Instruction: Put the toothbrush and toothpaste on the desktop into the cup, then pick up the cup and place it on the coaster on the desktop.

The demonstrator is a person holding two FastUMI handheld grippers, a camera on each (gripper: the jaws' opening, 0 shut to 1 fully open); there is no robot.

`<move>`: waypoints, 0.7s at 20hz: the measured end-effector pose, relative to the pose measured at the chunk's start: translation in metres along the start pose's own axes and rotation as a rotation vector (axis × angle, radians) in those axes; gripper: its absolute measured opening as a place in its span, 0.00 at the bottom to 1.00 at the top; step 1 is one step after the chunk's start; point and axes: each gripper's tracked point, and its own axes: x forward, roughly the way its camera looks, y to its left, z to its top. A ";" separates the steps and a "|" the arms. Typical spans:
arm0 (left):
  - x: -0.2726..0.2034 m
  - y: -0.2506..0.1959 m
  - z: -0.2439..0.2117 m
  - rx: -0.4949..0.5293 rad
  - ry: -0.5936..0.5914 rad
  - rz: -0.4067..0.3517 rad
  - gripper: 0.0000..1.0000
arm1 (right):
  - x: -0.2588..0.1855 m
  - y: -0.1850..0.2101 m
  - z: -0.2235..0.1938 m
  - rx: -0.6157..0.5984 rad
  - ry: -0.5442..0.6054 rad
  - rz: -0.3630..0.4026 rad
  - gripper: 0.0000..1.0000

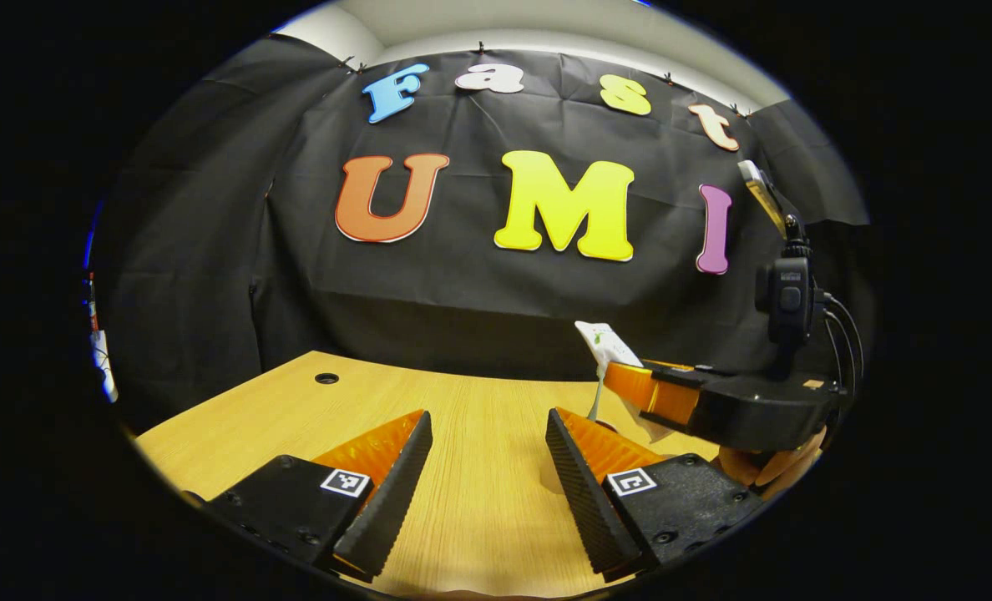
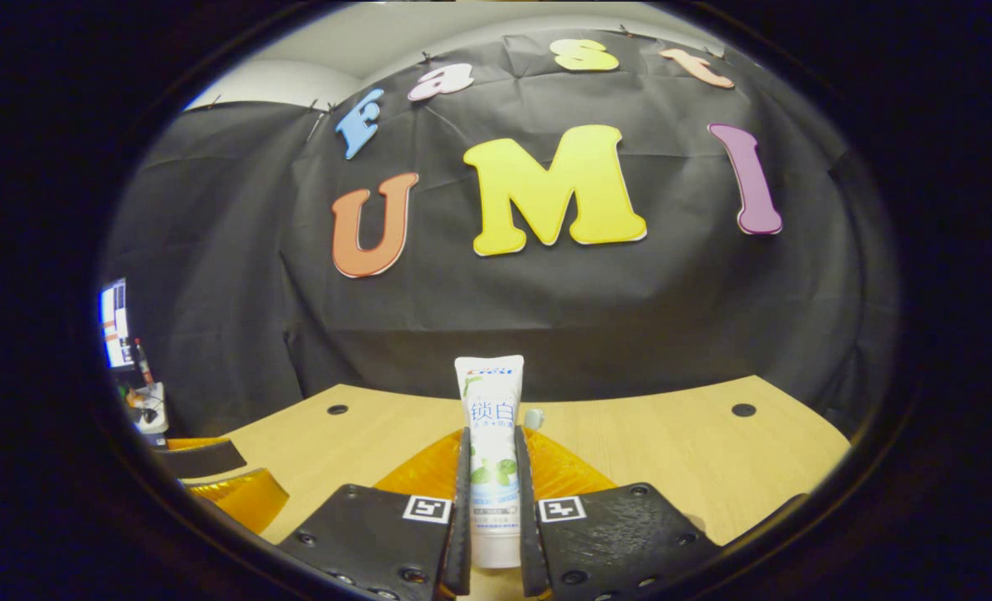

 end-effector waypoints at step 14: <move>0.006 -0.002 -0.023 -0.030 0.044 -0.019 0.88 | 0.010 -0.007 -0.002 0.007 -0.007 -0.018 0.24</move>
